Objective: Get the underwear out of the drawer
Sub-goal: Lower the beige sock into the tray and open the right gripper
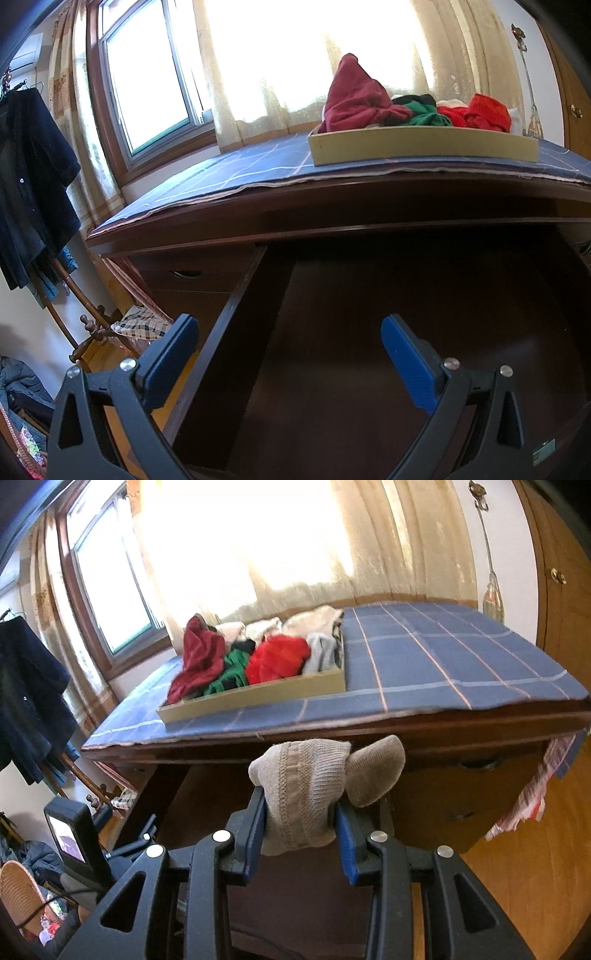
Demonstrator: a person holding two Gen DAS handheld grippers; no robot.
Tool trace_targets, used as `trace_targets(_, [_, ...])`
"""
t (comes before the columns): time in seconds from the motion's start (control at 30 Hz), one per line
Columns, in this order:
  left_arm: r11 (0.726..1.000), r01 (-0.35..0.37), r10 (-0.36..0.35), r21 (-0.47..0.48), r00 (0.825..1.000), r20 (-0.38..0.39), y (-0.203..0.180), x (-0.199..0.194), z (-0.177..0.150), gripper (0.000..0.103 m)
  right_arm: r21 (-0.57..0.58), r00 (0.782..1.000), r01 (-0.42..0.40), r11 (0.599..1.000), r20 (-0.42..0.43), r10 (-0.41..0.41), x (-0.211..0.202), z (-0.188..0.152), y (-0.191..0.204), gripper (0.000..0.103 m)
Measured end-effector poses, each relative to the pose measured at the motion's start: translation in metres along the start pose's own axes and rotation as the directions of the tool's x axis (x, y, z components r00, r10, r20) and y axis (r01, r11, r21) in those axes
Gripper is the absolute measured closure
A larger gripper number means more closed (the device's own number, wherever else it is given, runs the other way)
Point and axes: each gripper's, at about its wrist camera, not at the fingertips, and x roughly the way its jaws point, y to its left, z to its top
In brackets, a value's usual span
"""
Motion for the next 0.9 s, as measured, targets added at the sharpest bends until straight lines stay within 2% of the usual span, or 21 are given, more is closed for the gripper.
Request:
trace_targets(0.5, [1.0, -0.009, 0.009, 0.01, 1.0, -0.012, -0.003, 0.004, 0.001, 0.002, -0.091, 0.995, -0.024, 0.996, 0.097, 0.033, 0.013, 0.071, 0.023, 0.066])
trace_targets(0.77, [1.0, -0.015, 0.015, 0.022, 1.0, -0.009, -0.005, 0.004, -0.001, 0.002, -0.139, 0.993, -0.036, 0.99, 0.107, 0.051, 0.046, 0.113, 0.039, 0.066])
trace_targets(0.9, [1.0, -0.013, 0.013, 0.022, 1.0, -0.009, -0.005, 0.004, -0.001, 0.002, -0.159, 0.992, -0.016, 0.987, 0.121, 0.036, 0.061, 0.134, 0.043, 0.066])
